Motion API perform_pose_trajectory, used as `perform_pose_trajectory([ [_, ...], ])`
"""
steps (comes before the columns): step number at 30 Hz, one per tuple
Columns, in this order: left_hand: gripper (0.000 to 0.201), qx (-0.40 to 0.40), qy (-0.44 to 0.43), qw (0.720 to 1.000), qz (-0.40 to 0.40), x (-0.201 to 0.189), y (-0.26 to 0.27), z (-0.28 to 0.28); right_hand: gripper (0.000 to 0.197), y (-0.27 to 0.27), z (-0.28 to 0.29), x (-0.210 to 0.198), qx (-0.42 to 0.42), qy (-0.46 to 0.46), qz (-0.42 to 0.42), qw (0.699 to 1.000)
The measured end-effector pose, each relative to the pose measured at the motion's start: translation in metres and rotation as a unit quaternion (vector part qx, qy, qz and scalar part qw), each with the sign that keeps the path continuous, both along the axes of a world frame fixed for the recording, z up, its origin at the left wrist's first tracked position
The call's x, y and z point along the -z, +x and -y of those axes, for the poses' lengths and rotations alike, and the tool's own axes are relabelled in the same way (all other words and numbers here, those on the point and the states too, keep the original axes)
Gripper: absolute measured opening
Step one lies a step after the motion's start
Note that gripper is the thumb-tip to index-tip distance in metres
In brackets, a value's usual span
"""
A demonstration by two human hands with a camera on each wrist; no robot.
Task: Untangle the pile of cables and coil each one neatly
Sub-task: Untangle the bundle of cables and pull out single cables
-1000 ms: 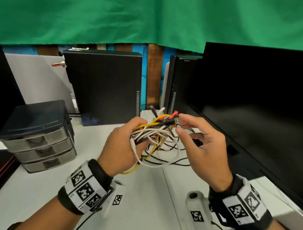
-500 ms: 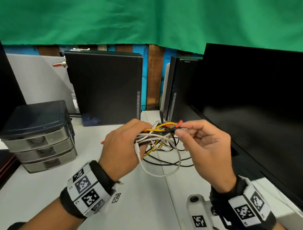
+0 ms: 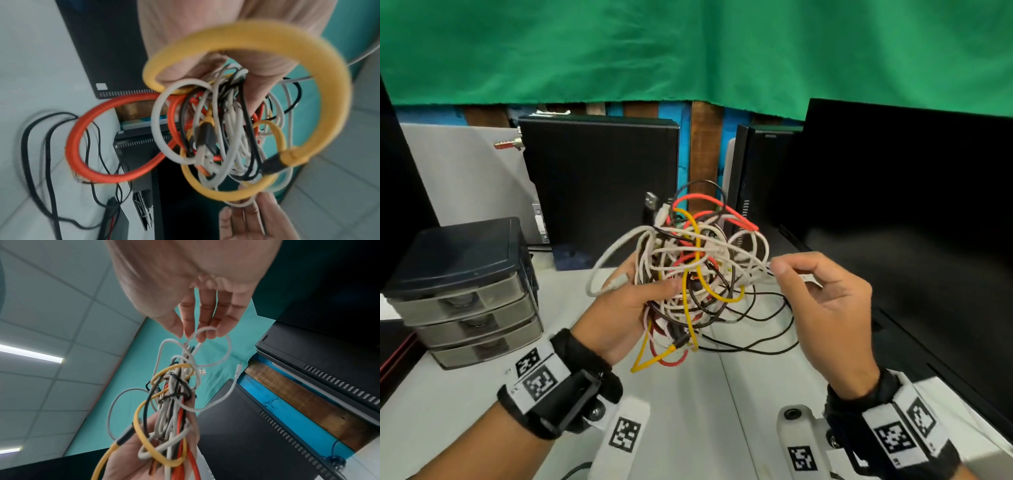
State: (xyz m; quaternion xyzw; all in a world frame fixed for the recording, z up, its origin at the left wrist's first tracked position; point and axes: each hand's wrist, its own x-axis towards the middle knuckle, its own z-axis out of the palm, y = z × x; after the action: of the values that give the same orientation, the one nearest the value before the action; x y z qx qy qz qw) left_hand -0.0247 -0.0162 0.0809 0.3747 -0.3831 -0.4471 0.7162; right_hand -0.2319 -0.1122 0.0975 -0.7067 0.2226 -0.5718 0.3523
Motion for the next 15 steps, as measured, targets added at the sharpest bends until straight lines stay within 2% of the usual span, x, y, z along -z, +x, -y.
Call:
perform_pose_trajectory([
  [4, 0.062, 0.03, 0.01, 0.998, -0.063, 0.002, 0.002, 0.0, 0.011, 0.002, -0.007, -0.001, 0.016, -0.071, -0.029, 0.997],
  [6, 0.058, 0.043, 0.017, 0.997, -0.067, 0.001, 0.002, -0.001, 0.005, 0.0, -0.011, -0.003, 0.048, -0.13, -0.034, 0.99],
  [11, 0.052, 0.061, 0.007, 0.997, -0.048, 0.0, -0.003, -0.003, 0.007, -0.006, -0.033, -0.016, 0.117, -0.27, -0.013, 0.956],
  [13, 0.057, 0.056, 0.005, 0.998, -0.032, 0.002, -0.004, -0.001, 0.009, -0.008, -0.043, -0.021, 0.117, -0.326, -0.024, 0.938],
  [15, 0.074, 0.051, 0.003, 0.998, -0.025, 0.003, -0.006, -0.001, 0.012, -0.008, -0.048, -0.022, 0.095, -0.355, -0.068, 0.927],
])
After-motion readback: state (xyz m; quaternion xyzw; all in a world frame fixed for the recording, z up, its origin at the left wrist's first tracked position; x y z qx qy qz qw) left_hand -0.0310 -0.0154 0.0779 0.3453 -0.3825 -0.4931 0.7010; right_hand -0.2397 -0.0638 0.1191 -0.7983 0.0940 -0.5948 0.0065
